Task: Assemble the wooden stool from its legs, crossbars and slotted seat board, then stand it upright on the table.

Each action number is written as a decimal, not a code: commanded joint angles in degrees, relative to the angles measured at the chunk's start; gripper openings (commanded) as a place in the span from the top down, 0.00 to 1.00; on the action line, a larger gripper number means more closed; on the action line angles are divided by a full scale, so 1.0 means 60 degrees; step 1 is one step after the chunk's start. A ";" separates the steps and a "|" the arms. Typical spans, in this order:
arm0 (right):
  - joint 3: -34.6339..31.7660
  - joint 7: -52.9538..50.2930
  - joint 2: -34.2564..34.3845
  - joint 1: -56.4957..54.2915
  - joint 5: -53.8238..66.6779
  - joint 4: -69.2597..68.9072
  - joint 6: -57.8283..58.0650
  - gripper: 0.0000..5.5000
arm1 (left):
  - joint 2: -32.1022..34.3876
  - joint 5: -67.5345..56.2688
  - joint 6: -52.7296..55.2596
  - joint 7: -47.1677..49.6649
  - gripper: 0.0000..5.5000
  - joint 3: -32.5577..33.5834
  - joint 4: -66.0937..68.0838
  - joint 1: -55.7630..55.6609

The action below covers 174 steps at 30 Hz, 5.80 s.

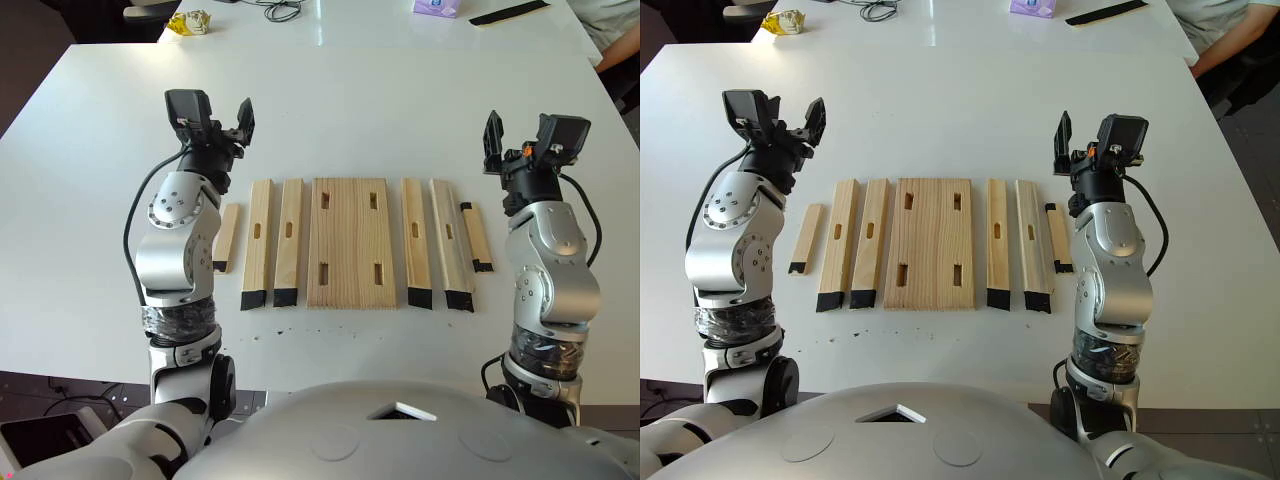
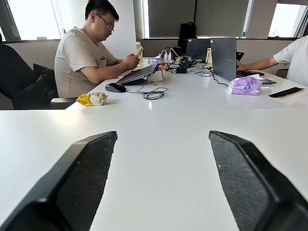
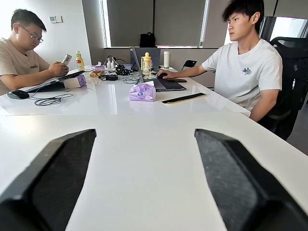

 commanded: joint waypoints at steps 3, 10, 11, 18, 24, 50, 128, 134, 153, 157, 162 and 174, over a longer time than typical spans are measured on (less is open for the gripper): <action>0.0015 -0.0082 0.0103 -0.0018 -0.0095 0.0053 -0.0155 0.31 | 0.0063 -0.0057 0.0401 -0.0036 0.35 -0.0144 -0.0030 -0.0221; -0.0018 -0.0120 0.0137 -0.0217 -0.0109 0.0379 -0.0270 0.31 | 0.0279 0.0493 0.0772 0.0180 0.35 -0.0565 -0.0163 -0.0260; -0.0048 -0.0132 0.0145 -0.0250 -0.0088 0.0418 -0.0261 0.31 | 0.0334 0.0652 0.0913 0.0285 0.35 -0.0650 -0.0211 -0.0263; -0.0194 -0.0420 0.0281 -0.0112 -0.0131 0.0147 -0.0138 0.31 | 0.1106 -0.0057 0.2408 -0.0677 0.35 -0.0306 -0.0914 0.0029; -0.0511 -0.0870 0.0635 0.1206 -0.0213 -0.0765 0.0011 0.31 | 0.3187 -0.1452 0.6977 -0.1950 0.35 0.0617 -0.2916 0.0301; -0.0732 -0.1378 0.1037 0.2186 -0.0357 -0.1960 0.0424 0.31 | 0.4922 -0.1903 0.8533 -0.2492 0.35 0.0253 -0.3409 0.2629; -0.2250 0.0800 -0.0433 -0.0057 0.1759 -0.0827 0.0800 0.32 | 0.3641 -0.1278 0.4105 -0.1884 0.76 0.0962 0.0483 -0.2538; -0.2548 0.3574 -0.1782 -0.1564 0.5595 -0.0415 0.2420 0.32 | 0.1717 -0.3934 0.3095 -0.3567 0.76 0.0722 -0.0180 -0.3200; -0.0927 0.7917 -0.4738 -0.3267 1.0569 0.1246 0.4667 0.32 | 0.1502 -0.9018 0.4461 -0.5690 0.76 -0.0161 -0.0373 -0.2051; -0.0397 0.8234 -0.4870 -0.3268 1.0118 0.1239 0.4479 0.32 | 0.1591 -0.9214 0.4373 -0.5716 0.76 -0.0502 -0.0972 -0.1892; -0.0118 0.8592 -0.4981 -0.3472 1.0210 0.1201 0.4584 0.32 | 0.1671 -0.9452 0.4356 -0.5733 0.76 -0.0839 -0.1373 -0.1731; 0.0036 0.9149 -0.5495 -0.3486 1.0534 0.1032 0.4910 0.62 | 0.1819 -0.8961 0.3777 -0.5576 0.76 -0.1354 -0.1224 -0.1460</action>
